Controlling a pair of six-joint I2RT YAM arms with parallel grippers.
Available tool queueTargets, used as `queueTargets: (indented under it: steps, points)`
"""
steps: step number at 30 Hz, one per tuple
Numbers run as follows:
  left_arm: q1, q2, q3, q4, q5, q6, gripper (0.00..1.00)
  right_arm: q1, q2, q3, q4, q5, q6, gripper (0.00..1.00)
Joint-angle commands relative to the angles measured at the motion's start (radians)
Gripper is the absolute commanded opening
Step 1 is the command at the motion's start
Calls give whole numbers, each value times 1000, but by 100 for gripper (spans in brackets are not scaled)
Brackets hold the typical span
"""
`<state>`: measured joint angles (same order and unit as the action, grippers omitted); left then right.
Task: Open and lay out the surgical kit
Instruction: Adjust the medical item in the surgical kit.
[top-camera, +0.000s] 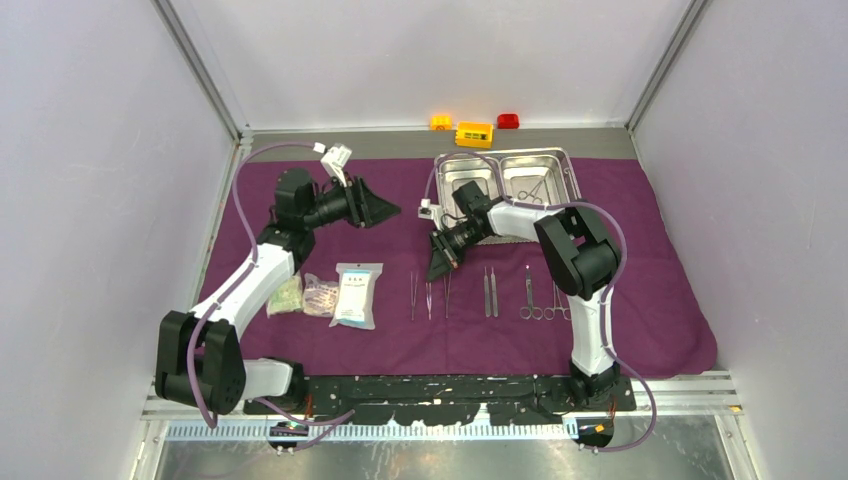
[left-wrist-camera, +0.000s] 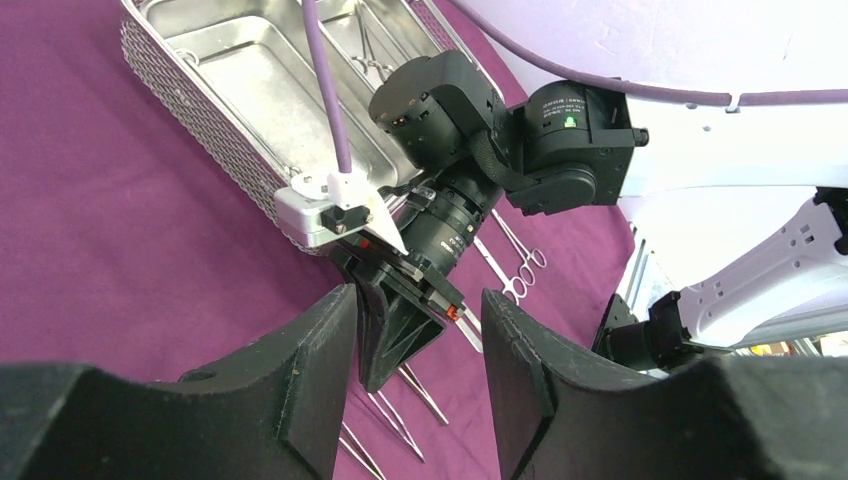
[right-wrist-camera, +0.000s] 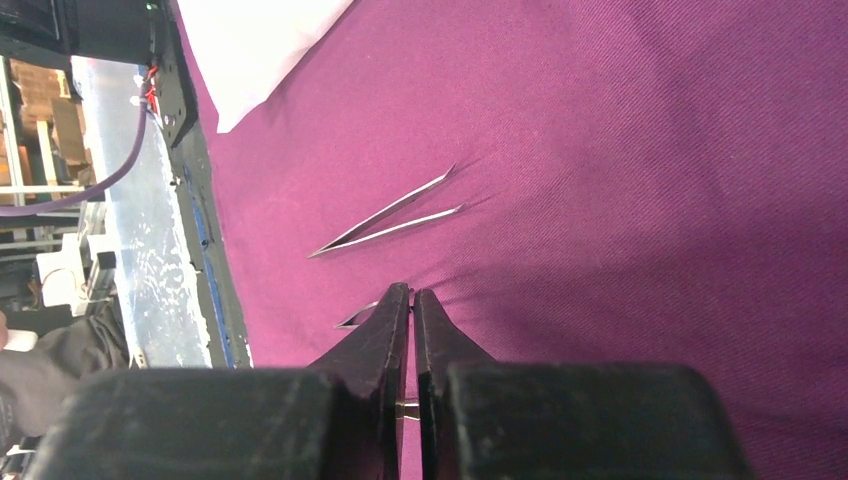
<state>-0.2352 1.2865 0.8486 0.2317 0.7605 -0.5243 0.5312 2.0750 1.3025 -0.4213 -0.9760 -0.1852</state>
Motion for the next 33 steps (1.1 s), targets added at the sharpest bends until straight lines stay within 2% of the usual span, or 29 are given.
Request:
queueTargets:
  steps: [1, 8, 33]
  points:
    - [5, -13, -7, 54, 20, -14, 51, 4, -12, 4, 33, 19, -14, 11]
    - [5, -9, -9, 62, 26, -20, 51, -4, -12, 6, 32, 38, -21, 16]
    - [5, -12, -22, 87, 34, -33, 51, -23, 2, 30, -53, 108, -123, 17]
